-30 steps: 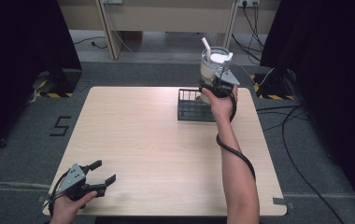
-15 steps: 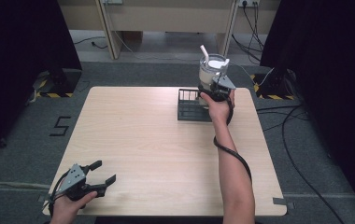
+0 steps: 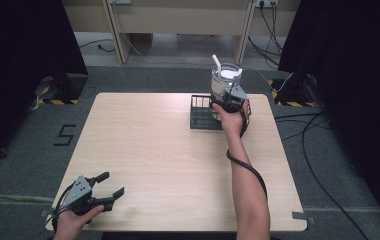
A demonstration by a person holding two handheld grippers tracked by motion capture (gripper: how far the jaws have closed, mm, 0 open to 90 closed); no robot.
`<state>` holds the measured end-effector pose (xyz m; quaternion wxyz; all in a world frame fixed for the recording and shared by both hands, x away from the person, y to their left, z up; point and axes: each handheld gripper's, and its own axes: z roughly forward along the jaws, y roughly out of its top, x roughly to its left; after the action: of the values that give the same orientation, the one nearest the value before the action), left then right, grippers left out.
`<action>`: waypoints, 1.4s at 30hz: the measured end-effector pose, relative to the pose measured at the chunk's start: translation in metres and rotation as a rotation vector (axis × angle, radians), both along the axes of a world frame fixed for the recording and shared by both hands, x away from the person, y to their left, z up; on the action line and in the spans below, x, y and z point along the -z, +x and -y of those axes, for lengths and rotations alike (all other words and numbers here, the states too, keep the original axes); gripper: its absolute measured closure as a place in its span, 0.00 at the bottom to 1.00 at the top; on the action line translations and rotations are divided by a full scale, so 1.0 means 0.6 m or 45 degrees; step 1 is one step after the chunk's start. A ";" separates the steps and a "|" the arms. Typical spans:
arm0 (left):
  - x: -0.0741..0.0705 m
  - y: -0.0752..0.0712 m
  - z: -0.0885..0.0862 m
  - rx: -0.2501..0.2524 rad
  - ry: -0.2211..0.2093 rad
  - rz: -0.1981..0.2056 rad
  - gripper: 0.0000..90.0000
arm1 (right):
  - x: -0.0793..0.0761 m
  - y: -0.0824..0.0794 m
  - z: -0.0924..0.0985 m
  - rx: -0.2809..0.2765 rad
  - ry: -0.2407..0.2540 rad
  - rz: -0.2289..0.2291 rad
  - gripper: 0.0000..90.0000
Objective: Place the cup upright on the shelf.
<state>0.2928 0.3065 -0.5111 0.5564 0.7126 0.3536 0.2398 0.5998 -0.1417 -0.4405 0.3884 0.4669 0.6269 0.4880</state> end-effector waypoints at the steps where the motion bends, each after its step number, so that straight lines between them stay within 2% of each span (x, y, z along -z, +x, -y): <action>1: 0.000 0.000 0.000 0.002 0.002 0.001 0.18 | 0.001 -0.001 0.000 0.005 0.006 -0.001 0.12; 7: 0.000 -0.001 0.002 0.007 0.001 0.004 0.18 | 0.007 -0.003 0.002 0.013 0.029 0.025 0.11; 10: -0.001 -0.001 0.002 0.007 0.003 0.003 0.18 | 0.008 -0.005 0.001 0.020 0.015 0.041 0.10; 14: -0.001 -0.002 0.003 0.010 0.004 0.005 0.18 | 0.006 -0.005 0.000 0.035 0.081 0.026 0.07; 21: -0.001 -0.002 0.003 0.010 0.005 0.007 0.18 | 0.005 -0.012 0.000 0.039 0.111 0.023 0.01; 24: -0.001 -0.002 0.003 0.012 0.006 0.005 0.18 | 0.007 -0.019 0.001 0.024 0.104 0.024 0.00; 31: -0.001 -0.002 0.004 0.012 0.012 0.007 0.18 | 0.008 -0.038 0.010 0.053 0.062 0.024 0.00; 42: -0.001 -0.003 0.005 0.009 0.016 0.011 0.18 | -0.002 -0.080 0.027 0.066 0.045 0.027 0.01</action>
<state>0.2912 0.3037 -0.5104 0.5544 0.7163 0.3472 0.2428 0.5516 -0.1577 -0.4394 0.3992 0.4845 0.6019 0.4936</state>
